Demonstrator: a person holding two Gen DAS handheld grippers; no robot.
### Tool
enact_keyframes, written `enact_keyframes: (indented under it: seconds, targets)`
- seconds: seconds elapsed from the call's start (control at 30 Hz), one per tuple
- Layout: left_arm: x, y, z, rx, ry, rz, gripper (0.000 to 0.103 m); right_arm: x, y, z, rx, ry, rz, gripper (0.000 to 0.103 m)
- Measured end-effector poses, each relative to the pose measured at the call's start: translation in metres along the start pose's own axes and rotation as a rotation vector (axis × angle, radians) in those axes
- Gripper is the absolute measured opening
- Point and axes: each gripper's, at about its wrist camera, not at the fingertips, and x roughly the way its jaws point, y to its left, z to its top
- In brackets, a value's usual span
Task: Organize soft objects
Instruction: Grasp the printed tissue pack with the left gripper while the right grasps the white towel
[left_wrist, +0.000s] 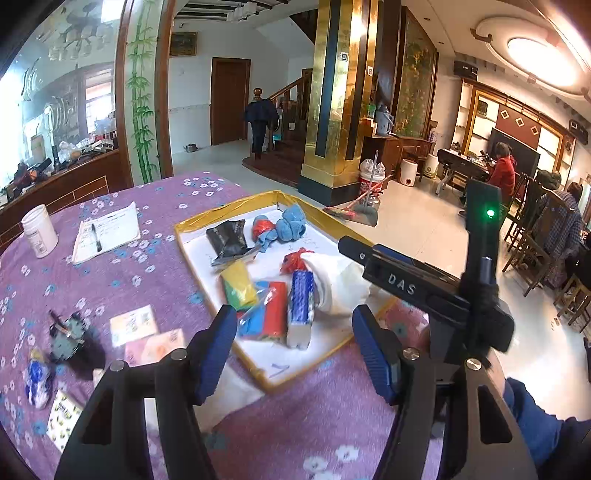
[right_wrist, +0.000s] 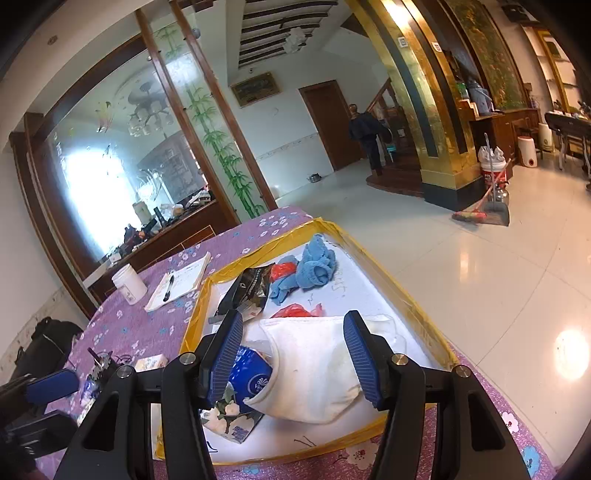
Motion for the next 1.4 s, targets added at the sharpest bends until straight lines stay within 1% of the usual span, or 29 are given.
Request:
enact_keyframes:
  seconds: [0.13, 0.2, 0.27, 0.3, 0.47, 0.53, 0.57, 0.67, 0.7, 0.77, 0.8, 0.87, 0.9, 0.93, 1.0, 1.03, 1.1, 1.13, 1.17, 1.2, 1.27, 1.37, 1.4]
  targets:
    - [-0.022, 0.019, -0.016, -0.008, -0.002, 0.036, 0.064, -0.001, 0.01, -0.003, -0.031, 0.006, 0.017, 0.061]
    - [-0.034, 0.031, -0.026, -0.019, -0.006, 0.054, 0.065, -0.002, 0.018, -0.006, -0.039, 0.03, 0.056, 0.061]
    - [-0.045, 0.048, -0.038, -0.035, -0.005, 0.083, 0.068, -0.003, 0.03, -0.01, -0.047, 0.062, 0.108, 0.062]
    - [-0.05, 0.056, -0.043, -0.045, -0.005, 0.1, 0.07, -0.003, 0.04, -0.013, -0.064, 0.091, 0.141, 0.062]
    - [-0.071, 0.118, -0.073, -0.135, 0.025, 0.209, 0.07, -0.003, 0.094, -0.03, -0.168, 0.202, 0.304, 0.063]
    - [-0.077, 0.144, -0.083, -0.18, 0.04, 0.261, 0.073, -0.004, 0.11, -0.037, -0.196, 0.222, 0.346, 0.065]
    - [-0.078, 0.156, -0.086, -0.197, 0.059, 0.279, 0.077, -0.004, 0.117, -0.042, -0.209, 0.228, 0.358, 0.067]
    - [-0.072, 0.181, -0.098, -0.221, 0.125, 0.295, 0.079, -0.001, 0.131, -0.054, -0.241, 0.257, 0.383, 0.067]
    - [-0.069, 0.188, -0.1, -0.221, 0.147, 0.303, 0.081, 0.0, 0.135, -0.057, -0.247, 0.266, 0.387, 0.067]
    - [-0.061, 0.196, -0.103, -0.21, 0.181, 0.286, 0.086, 0.002, 0.14, -0.063, -0.258, 0.282, 0.392, 0.067]
    - [-0.059, 0.199, -0.105, -0.208, 0.192, 0.288, 0.087, 0.002, 0.14, -0.064, -0.261, 0.286, 0.393, 0.067]
    - [-0.044, 0.203, -0.107, -0.191, 0.249, 0.303, 0.087, 0.001, 0.141, -0.067, -0.268, 0.294, 0.393, 0.067]
    - [-0.04, 0.205, -0.109, -0.183, 0.262, 0.308, 0.087, 0.001, 0.141, -0.067, -0.269, 0.297, 0.395, 0.067]
    - [-0.033, 0.207, -0.109, -0.174, 0.283, 0.339, 0.087, 0.001, 0.142, -0.068, -0.27, 0.3, 0.397, 0.067]
    - [-0.024, 0.21, -0.11, -0.165, 0.304, 0.355, 0.087, 0.0, 0.143, -0.066, -0.275, 0.306, 0.404, 0.067]
    - [-0.019, 0.211, -0.11, -0.163, 0.306, 0.356, 0.087, 0.002, 0.145, -0.067, -0.282, 0.311, 0.409, 0.068]
    - [-0.014, 0.212, -0.11, -0.162, 0.296, 0.382, 0.087, 0.005, 0.15, -0.068, -0.295, 0.33, 0.418, 0.068]
    - [-0.012, 0.211, -0.11, -0.16, 0.291, 0.386, 0.084, 0.008, 0.152, -0.068, -0.302, 0.346, 0.425, 0.069]
    - [-0.01, 0.21, -0.111, -0.159, 0.286, 0.394, 0.066, 0.01, 0.155, -0.07, -0.308, 0.357, 0.43, 0.07]
    - [-0.008, 0.209, -0.111, -0.157, 0.296, 0.406, 0.061, 0.013, 0.159, -0.071, -0.322, 0.37, 0.432, 0.07]
    - [-0.01, 0.207, -0.11, -0.152, 0.274, 0.416, 0.059, 0.018, 0.166, -0.074, -0.352, 0.392, 0.426, 0.075]
    - [-0.016, 0.208, -0.11, -0.168, 0.242, 0.419, 0.058, 0.025, 0.179, -0.082, -0.402, 0.419, 0.411, 0.078]
    - [-0.018, 0.209, -0.11, -0.179, 0.232, 0.415, 0.058, 0.029, 0.183, -0.085, -0.424, 0.427, 0.394, 0.078]
